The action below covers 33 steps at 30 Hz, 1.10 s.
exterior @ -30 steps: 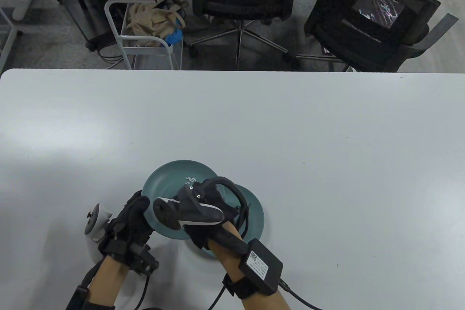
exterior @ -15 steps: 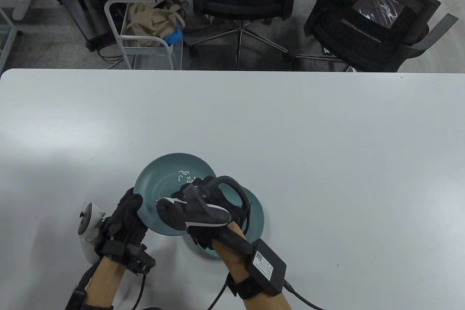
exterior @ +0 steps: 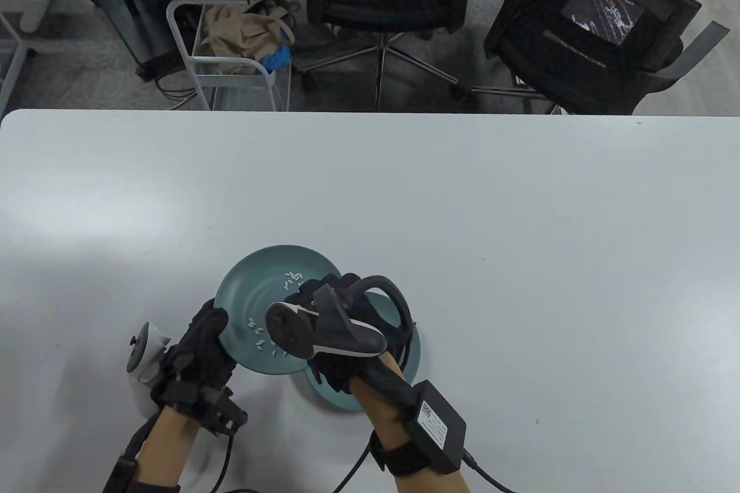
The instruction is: Pick coffee beans with hand pinch into plate
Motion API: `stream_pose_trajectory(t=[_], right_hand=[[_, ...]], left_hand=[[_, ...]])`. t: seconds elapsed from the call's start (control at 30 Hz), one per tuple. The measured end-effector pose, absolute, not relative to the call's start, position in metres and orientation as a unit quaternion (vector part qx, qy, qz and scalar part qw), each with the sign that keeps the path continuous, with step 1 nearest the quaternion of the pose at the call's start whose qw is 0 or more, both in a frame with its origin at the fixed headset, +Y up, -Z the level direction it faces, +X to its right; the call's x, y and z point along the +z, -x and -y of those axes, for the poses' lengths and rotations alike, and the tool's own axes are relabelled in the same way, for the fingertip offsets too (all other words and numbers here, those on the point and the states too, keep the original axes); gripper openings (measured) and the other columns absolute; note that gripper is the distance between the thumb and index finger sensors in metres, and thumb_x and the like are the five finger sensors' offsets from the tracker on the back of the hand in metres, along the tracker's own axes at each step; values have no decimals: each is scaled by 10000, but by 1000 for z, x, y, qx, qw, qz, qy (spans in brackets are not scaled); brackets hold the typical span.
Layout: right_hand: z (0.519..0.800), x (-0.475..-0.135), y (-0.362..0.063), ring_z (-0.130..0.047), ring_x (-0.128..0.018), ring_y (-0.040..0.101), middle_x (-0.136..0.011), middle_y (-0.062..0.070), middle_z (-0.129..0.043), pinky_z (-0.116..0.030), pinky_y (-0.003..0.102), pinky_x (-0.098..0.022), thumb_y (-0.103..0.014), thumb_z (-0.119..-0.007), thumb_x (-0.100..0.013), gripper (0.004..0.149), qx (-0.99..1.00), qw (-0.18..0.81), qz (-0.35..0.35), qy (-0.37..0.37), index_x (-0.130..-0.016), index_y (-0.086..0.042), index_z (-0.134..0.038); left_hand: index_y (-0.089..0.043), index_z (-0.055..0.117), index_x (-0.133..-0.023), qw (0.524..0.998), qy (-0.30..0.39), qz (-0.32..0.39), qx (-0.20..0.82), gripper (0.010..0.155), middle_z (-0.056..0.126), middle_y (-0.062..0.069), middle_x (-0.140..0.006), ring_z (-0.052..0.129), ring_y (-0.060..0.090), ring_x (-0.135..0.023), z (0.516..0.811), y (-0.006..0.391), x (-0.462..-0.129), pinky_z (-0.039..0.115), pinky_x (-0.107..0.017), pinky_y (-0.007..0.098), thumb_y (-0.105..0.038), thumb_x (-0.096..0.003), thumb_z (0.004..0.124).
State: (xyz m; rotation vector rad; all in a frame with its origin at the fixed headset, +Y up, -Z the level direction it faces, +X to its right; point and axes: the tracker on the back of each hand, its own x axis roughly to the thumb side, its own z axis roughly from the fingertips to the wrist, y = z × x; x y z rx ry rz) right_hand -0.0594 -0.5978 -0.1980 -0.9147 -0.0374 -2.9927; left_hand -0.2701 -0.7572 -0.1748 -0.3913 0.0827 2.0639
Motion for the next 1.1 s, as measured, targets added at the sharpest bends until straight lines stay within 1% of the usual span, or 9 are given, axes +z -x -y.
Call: stream_pose_trajectory(t=[0.13, 0.23, 0.43, 0.5, 0.63, 0.7, 0.77, 1.1], right_hand=[[588, -197, 48, -891, -439, 201, -725, 80, -918, -738, 539, -501, -369, -846, -423, 362, -959, -14, 11, 283, -762, -241, -832], [582, -196, 41, -889, -394, 185, -691, 79, -928, -753, 528, -478, -365, -846, -419, 347, -959, -26, 14, 281, -743, -242, -841], [573, -195, 29, -893, -381, 184, -691, 80, -931, -758, 527, -470, -365, -846, -421, 352, -965, -34, 11, 260, -750, -239, -840], [572, -195, 26, -889, -391, 193, -705, 88, -919, -749, 532, -478, -353, -840, -433, 354, -969, -27, 27, 245, -766, -234, -834], [572, -198, 19, -893, -398, 198, -713, 92, -917, -747, 535, -481, -348, -841, -434, 355, -972, -26, 33, 231, -770, -234, -836], [574, -200, 14, -893, -404, 208, -718, 103, -914, -742, 543, -484, -336, -838, -440, 353, -977, -23, 45, 209, -774, -223, -837], [576, -202, 11, -897, -408, 208, -722, 100, -914, -744, 543, -485, -335, -837, -441, 351, -978, -19, 40, 205, -775, -227, -836], [582, -210, 2, -903, -413, 218, -724, 109, -916, -742, 550, -486, -322, -840, -445, 349, -983, -15, 65, 173, -777, -217, -842]], left_hand=[[-196, 406, -1001, 492, 161, -33, 855, 605, 731, 127, -893, 925, 365, -623, 756, 270, -175, 841, -405, 421, -438, -488, 616], [-197, 404, -1002, 491, 161, -32, 856, 606, 729, 124, -895, 925, 363, -626, 756, 271, -175, 841, -407, 419, -440, -489, 615], [-200, 403, -1003, 486, 155, -35, 859, 606, 727, 122, -897, 923, 362, -629, 756, 274, -175, 840, -410, 419, -441, -489, 614], [-201, 400, -1003, 486, 155, -35, 859, 607, 726, 122, -898, 922, 362, -631, 756, 274, -175, 840, -412, 418, -442, -489, 614], [-202, 400, -1003, 487, 155, -36, 859, 607, 724, 121, -899, 921, 362, -632, 756, 274, -175, 838, -413, 419, -443, -489, 615], [-202, 401, -1003, 487, 155, -36, 859, 607, 725, 122, -898, 921, 362, -633, 756, 275, -175, 838, -411, 421, -443, -489, 616], [-202, 401, -1003, 487, 155, -38, 859, 609, 725, 121, -898, 922, 362, -631, 757, 275, -175, 838, -412, 419, -445, -488, 617], [-203, 401, -1002, 489, 154, -41, 858, 610, 724, 122, -898, 920, 362, -633, 757, 276, -175, 838, -412, 420, -446, -488, 619]])
